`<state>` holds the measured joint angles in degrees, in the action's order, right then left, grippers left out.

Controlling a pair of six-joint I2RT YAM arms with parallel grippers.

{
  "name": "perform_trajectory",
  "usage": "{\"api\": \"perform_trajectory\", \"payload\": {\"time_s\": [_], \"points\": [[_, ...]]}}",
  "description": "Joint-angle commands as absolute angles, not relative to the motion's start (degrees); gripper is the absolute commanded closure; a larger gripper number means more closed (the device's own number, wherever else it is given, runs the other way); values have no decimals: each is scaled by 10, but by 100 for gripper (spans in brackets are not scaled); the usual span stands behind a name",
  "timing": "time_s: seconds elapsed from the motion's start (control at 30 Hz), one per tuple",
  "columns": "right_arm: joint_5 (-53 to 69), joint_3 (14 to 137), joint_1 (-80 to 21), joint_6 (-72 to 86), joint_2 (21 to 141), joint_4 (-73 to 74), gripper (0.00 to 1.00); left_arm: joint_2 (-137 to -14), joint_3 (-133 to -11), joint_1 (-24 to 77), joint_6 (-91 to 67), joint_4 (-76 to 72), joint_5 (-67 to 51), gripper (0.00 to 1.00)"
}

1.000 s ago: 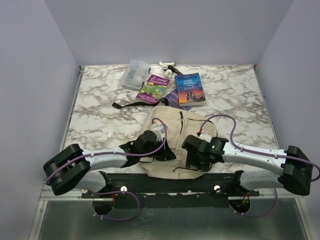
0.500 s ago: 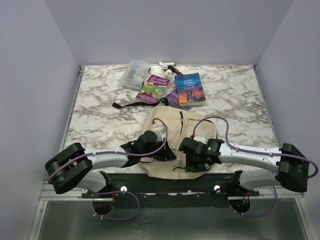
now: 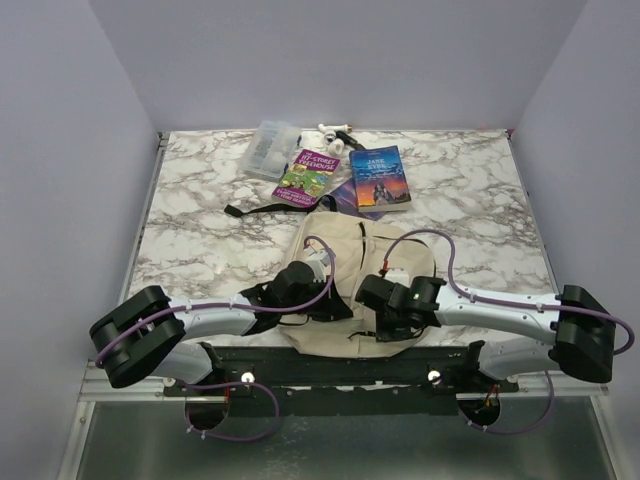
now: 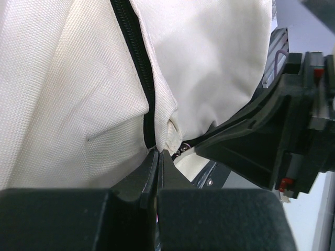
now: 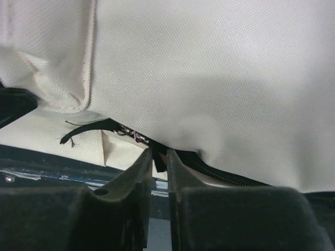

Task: Pack the student bag
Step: Unzip the student bag at the center of the board.

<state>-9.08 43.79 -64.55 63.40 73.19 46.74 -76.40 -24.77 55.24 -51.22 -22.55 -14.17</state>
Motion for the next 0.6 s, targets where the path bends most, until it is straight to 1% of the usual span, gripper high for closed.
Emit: {"api": "perform_trajectory", "payload": {"time_s": [0.0, 0.07, 0.13, 0.3, 0.43, 0.5, 0.57], "points": [[-141, 458, -649, 636, 693, 502, 86, -755, -239, 548, -517, -253, -125, 100], [-145, 448, -649, 634, 680, 487, 89, -752, -236, 541, -518, -253, -129, 100], [-141, 445, -649, 631, 676, 470, 99, -750, -234, 541, -515, -253, -128, 100], [-131, 435, -649, 637, 687, 439, 100, -761, -233, 541, -524, -253, -138, 100], [-153, 427, -649, 631, 693, 425, 100, -761, -239, 540, -516, -252, -140, 100], [-195, 444, -649, 638, 705, 467, 100, -751, -233, 540, -521, -248, -128, 100], [-278, 479, -649, 683, 720, 577, 100, -735, -214, 540, -535, -243, -94, 100]]}}
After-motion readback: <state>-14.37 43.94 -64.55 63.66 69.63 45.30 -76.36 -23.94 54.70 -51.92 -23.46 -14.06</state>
